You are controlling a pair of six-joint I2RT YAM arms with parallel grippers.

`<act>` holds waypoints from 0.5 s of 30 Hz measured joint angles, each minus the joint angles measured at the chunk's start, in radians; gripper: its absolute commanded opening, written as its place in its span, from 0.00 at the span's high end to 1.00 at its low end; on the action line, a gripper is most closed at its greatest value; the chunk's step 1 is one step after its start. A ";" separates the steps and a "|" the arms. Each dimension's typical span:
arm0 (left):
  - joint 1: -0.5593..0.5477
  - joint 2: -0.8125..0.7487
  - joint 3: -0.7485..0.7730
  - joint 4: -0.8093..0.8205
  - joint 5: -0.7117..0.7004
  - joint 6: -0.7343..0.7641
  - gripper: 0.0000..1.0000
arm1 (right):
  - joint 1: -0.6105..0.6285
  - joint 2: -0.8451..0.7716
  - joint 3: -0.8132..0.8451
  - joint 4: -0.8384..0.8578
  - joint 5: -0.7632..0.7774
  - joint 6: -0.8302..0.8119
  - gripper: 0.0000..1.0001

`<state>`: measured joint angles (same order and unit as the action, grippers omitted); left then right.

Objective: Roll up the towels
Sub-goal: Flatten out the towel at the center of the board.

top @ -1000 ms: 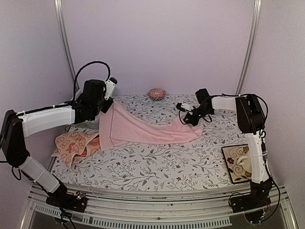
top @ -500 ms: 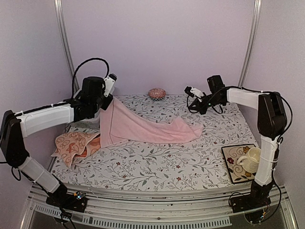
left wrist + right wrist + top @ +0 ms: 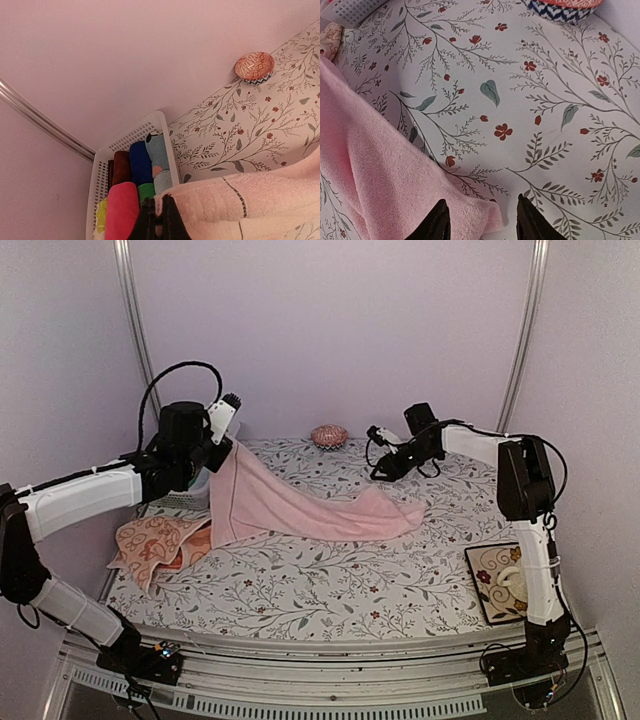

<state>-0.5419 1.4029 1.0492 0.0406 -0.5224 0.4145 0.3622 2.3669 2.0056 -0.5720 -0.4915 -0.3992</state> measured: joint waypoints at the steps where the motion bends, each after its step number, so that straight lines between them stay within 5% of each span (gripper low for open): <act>1: 0.000 0.000 0.000 0.000 0.000 0.002 1.00 | 0.006 0.012 0.000 -0.013 0.001 0.011 0.53; 7: -0.001 0.005 0.000 0.005 0.008 0.006 1.00 | 0.023 0.045 -0.005 -0.077 -0.001 0.057 0.58; 11: -0.002 0.018 0.000 0.007 0.014 0.009 1.00 | 0.023 0.045 -0.005 -0.080 0.003 0.072 0.97; 15: -0.002 0.027 0.002 0.006 0.015 0.012 1.00 | 0.018 0.045 -0.005 -0.086 0.007 0.078 0.99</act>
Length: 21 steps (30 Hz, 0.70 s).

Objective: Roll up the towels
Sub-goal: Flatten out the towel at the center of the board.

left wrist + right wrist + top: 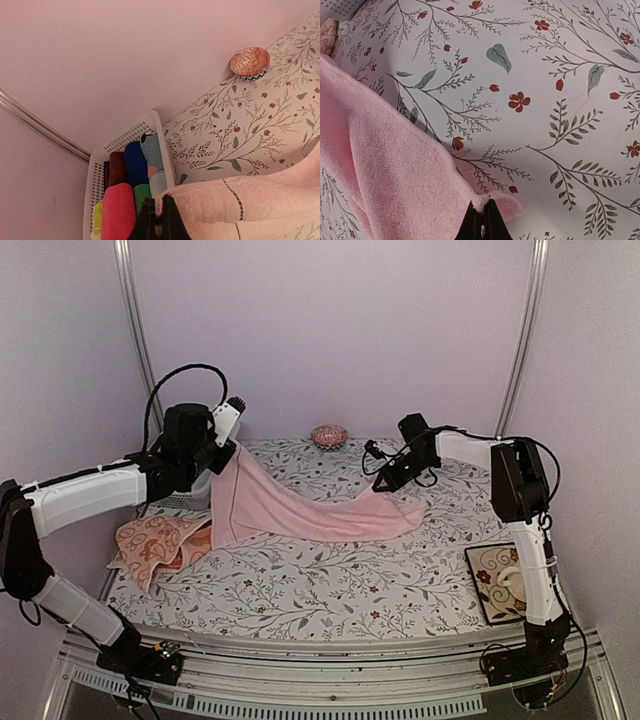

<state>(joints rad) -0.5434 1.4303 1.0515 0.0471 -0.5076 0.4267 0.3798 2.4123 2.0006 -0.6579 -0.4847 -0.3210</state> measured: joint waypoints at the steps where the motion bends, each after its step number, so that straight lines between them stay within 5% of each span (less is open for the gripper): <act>1: 0.000 0.005 0.004 0.000 0.000 0.000 1.00 | -0.002 0.000 0.000 -0.001 0.000 0.002 0.99; 8: 0.000 0.093 0.105 -0.017 -0.005 -0.008 1.00 | -0.073 -0.066 -0.060 0.012 0.058 0.015 0.99; 14: 0.000 0.159 0.224 -0.029 -0.002 -0.037 1.00 | -0.133 -0.353 -0.175 0.084 0.177 -0.013 0.99; 18: 0.000 0.159 0.221 -0.044 -0.003 -0.064 1.00 | -0.013 -0.587 -0.370 0.177 0.198 -0.086 0.99; 21: 0.000 0.158 0.192 -0.064 -0.007 -0.085 1.00 | 0.151 -0.608 -0.466 0.186 0.175 -0.128 0.96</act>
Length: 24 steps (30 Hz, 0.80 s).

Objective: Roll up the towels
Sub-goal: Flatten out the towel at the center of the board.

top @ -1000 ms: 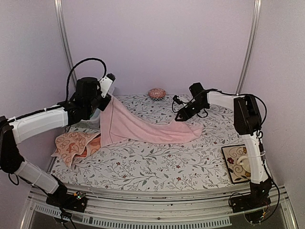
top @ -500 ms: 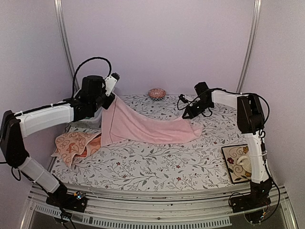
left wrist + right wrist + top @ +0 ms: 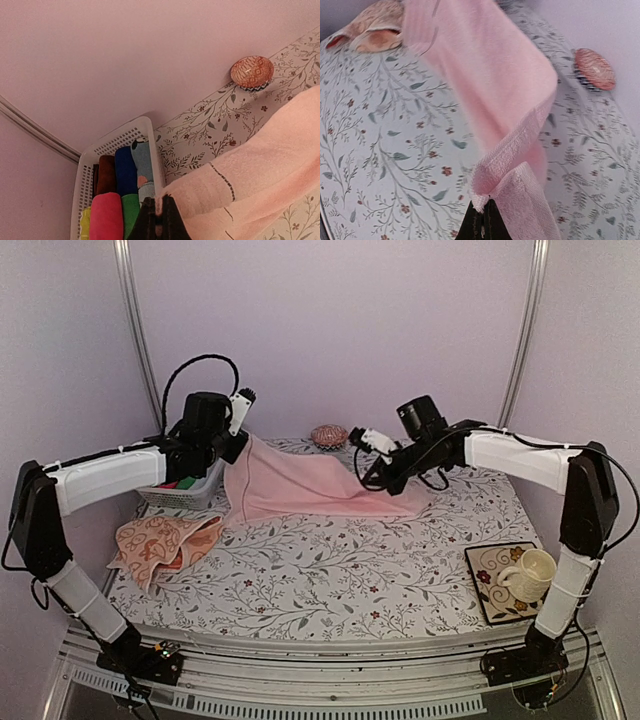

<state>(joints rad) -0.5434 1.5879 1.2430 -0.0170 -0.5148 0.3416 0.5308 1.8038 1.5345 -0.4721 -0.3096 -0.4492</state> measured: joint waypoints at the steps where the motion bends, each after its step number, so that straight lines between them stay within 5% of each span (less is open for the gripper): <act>1: 0.000 0.000 -0.014 -0.010 -0.005 -0.006 1.00 | 0.041 0.015 -0.022 -0.004 -0.009 -0.007 0.88; 3: 0.000 0.000 -0.041 -0.033 -0.021 -0.018 1.00 | 0.130 0.061 -0.077 -0.027 -0.033 -0.025 0.68; 6: 0.000 0.005 -0.059 -0.073 -0.048 -0.033 1.00 | 0.190 0.109 -0.136 -0.093 -0.076 -0.046 0.53; 14: 0.000 0.029 -0.060 -0.114 -0.066 -0.072 1.00 | 0.112 0.090 -0.079 -0.113 -0.093 -0.105 0.47; 24: 0.000 0.037 -0.060 -0.130 -0.041 -0.093 1.00 | 0.091 0.155 0.031 -0.155 -0.178 -0.420 0.46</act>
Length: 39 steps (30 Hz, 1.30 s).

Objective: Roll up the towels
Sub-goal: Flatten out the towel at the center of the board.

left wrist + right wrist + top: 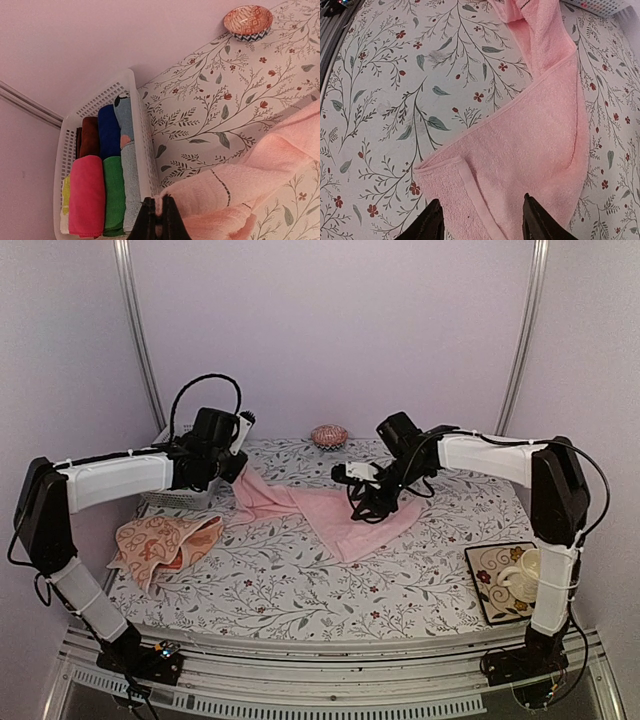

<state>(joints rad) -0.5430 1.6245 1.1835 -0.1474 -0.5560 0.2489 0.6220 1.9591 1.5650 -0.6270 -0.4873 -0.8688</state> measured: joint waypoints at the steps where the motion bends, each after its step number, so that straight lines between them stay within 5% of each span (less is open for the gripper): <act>1: 0.000 0.000 0.000 -0.001 0.006 -0.001 1.00 | 0.000 0.048 0.060 -0.024 -0.014 -0.026 0.47; 7: 0.000 0.000 -0.005 0.000 0.039 -0.019 1.00 | -0.013 0.227 0.256 -0.111 -0.116 -0.121 0.52; 21: -0.037 -0.004 -0.034 -0.013 0.077 -0.057 1.00 | -0.014 0.388 0.268 -0.204 -0.328 -0.167 0.56; 39: -0.040 -0.024 -0.052 -0.040 0.076 -0.060 1.00 | -0.025 0.470 0.312 -0.199 -0.355 -0.160 0.54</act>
<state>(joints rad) -0.5827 1.6009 1.1316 -0.1875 -0.4797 0.1886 0.5972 2.4287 1.8774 -0.8257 -0.8421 -1.0290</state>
